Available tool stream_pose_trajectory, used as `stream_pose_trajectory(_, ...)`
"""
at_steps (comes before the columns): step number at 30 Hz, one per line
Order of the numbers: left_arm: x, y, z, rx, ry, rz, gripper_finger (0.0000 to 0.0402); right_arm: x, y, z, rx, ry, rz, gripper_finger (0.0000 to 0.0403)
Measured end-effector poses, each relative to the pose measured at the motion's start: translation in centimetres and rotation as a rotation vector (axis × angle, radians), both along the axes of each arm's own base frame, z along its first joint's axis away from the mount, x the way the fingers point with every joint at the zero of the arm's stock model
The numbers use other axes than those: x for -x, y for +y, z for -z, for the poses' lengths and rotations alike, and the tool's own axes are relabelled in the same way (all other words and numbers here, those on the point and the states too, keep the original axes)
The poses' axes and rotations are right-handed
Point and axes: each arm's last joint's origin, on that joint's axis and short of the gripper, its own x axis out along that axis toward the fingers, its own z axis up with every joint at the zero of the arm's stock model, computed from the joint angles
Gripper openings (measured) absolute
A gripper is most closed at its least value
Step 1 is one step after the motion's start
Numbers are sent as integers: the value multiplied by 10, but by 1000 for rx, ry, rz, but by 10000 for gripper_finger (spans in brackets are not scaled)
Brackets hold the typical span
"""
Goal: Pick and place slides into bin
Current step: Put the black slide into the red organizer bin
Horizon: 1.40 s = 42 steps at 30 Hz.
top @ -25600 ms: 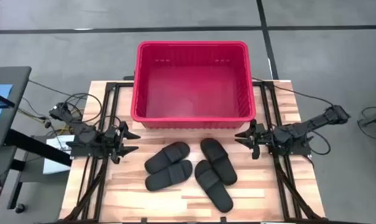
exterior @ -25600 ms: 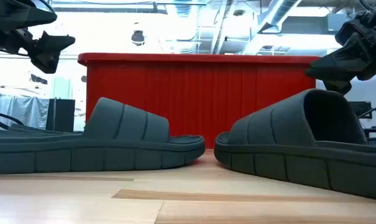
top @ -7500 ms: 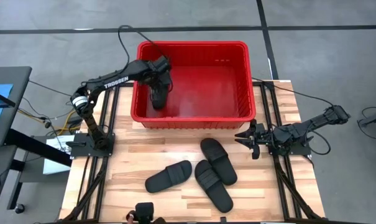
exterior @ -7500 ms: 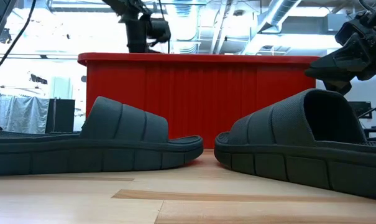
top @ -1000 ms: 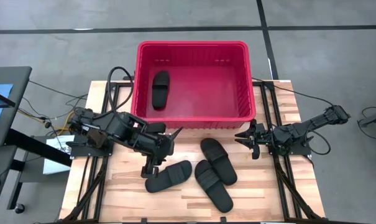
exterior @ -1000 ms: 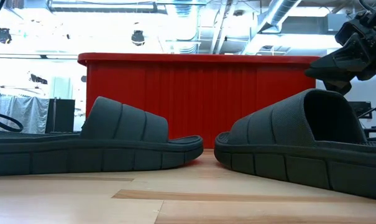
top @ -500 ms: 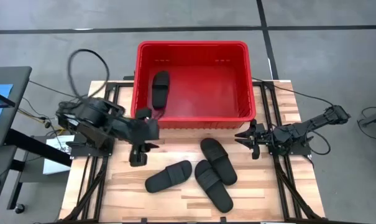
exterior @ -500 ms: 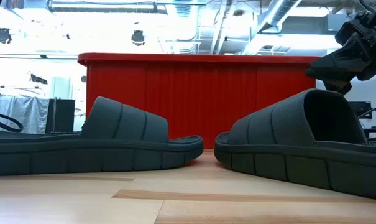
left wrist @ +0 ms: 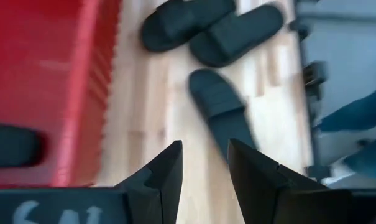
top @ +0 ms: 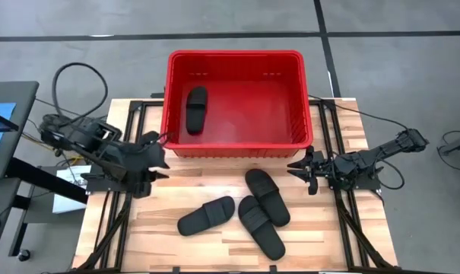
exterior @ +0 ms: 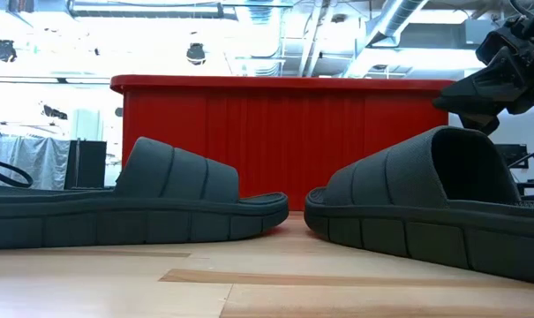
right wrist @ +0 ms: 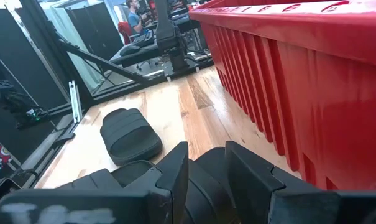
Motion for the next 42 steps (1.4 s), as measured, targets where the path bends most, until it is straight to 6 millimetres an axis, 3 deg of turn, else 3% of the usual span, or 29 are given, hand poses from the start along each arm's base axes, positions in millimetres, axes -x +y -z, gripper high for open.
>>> stream_pose_trajectory(6,20,-3,41,156,-99,39,118,0,0,0,0,0,0,98)
stream_pose_trajectory(12,30,-10,84,165,-85,55,118,0,0,0,0,0,0,98)
stream_pose_trajectory(16,30,-21,106,120,-33,187,118,0,0,0,0,0,0,98)
stream_pose_trajectory(28,23,-67,144,-175,44,751,118,0,0,0,0,0,0,98)
stream_pose_trajectory(42,-4,-98,191,-381,198,993,118,0,0,0,0,0,0,98)
